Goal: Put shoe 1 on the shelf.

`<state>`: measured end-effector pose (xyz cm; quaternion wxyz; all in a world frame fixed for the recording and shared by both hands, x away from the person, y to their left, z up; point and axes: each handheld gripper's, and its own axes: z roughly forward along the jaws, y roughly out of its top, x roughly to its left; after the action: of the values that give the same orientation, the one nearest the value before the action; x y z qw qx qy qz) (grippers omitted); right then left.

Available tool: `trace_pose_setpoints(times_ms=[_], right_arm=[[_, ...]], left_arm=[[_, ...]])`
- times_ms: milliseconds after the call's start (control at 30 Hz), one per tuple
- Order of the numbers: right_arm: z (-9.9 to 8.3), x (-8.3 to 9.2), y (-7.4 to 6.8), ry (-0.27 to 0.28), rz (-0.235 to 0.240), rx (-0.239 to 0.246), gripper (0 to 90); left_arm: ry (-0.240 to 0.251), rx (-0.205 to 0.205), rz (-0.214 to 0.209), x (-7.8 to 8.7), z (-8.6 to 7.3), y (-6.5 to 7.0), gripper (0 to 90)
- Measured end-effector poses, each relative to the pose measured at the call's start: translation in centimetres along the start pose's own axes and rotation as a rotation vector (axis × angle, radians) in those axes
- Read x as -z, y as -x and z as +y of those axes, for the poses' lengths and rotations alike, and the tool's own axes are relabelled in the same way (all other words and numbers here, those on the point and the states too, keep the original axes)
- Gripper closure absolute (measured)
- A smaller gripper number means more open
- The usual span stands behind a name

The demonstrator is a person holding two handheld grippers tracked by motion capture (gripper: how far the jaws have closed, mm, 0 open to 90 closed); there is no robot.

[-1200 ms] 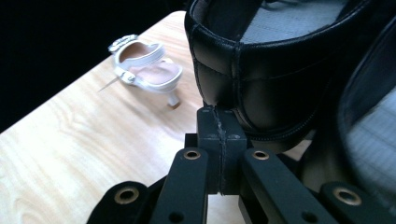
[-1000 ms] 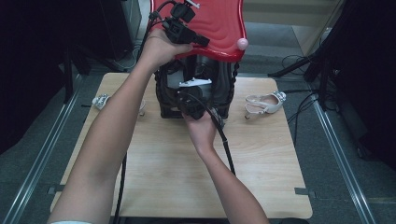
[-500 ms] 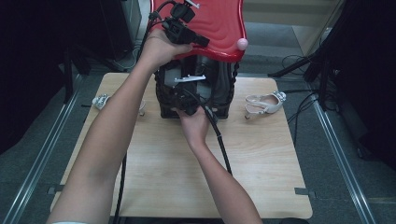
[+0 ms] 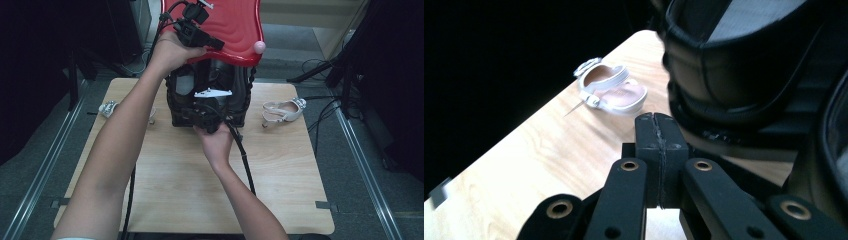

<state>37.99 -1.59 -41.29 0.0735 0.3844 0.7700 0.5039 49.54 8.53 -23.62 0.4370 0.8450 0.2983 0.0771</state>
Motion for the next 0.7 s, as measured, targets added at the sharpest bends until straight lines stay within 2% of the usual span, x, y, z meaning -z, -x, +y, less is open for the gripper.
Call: trace_pose_setpoints(times_ms=[200, 567, 700], right_arm=[[-1.3, 1.2, 0.4, -0.004, 0.018, 0.014, 90.0], [-3.7, 2.8, 3.1, -0.016, 0.024, -0.037, 90.0], [-4.1, 3.2, 4.3, -0.008, 0.014, -0.075, 90.0]], left_arm=[[-0.001, 0.001, -0.002, 0.0, 0.0, 0.0, 89.7], [-0.001, 0.005, -0.004, 0.0, 0.0, 0.0, 89.7], [-0.002, 0.009, -0.006, 0.0, 0.0, -0.1, 89.7]])
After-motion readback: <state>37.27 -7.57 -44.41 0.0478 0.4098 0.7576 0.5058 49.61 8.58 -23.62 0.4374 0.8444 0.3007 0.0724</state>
